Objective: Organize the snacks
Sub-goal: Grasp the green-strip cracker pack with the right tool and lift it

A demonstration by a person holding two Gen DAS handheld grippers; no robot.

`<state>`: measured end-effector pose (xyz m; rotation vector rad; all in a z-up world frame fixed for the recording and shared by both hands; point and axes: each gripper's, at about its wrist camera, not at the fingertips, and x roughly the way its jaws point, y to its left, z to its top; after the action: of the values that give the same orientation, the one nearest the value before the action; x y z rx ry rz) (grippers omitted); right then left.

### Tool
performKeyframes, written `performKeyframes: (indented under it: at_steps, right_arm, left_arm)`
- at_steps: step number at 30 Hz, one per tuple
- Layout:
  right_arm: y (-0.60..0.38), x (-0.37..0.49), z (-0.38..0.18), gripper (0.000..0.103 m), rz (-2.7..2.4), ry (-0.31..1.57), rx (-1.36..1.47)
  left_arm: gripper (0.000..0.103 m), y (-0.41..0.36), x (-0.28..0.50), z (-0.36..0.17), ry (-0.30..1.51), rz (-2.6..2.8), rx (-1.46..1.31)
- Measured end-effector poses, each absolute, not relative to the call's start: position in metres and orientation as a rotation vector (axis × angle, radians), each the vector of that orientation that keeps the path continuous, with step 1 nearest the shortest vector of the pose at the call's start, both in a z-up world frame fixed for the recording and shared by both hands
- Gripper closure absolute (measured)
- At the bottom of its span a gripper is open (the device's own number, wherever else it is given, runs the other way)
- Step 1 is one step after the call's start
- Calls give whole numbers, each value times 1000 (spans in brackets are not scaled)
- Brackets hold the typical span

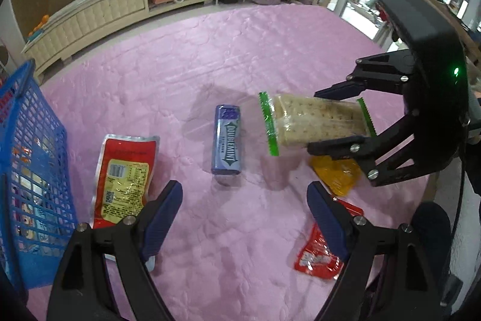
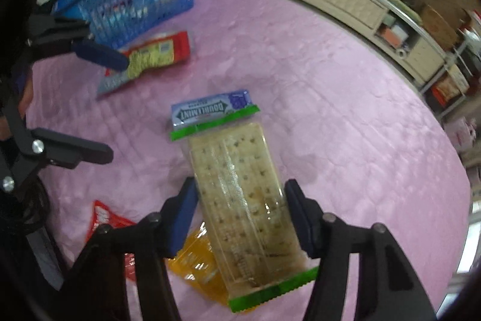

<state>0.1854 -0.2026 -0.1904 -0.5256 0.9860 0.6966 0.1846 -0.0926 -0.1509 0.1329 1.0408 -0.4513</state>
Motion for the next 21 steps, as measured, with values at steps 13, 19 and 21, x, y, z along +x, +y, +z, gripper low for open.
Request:
performKeyframes:
  at_steps: [13, 19, 21]
  right_arm:
    - [-232, 133, -166, 40, 466, 972, -372]
    - [-248, 110, -171, 40, 400, 990, -310]
    - [-252, 104, -172, 40, 381, 992, -297]
  left_arm:
    - [20, -121, 143, -141, 1027, -624, 215]
    - [20, -144, 130, -156, 1042, -692, 305]
    - [20, -150, 128, -163, 1057, -710, 330]
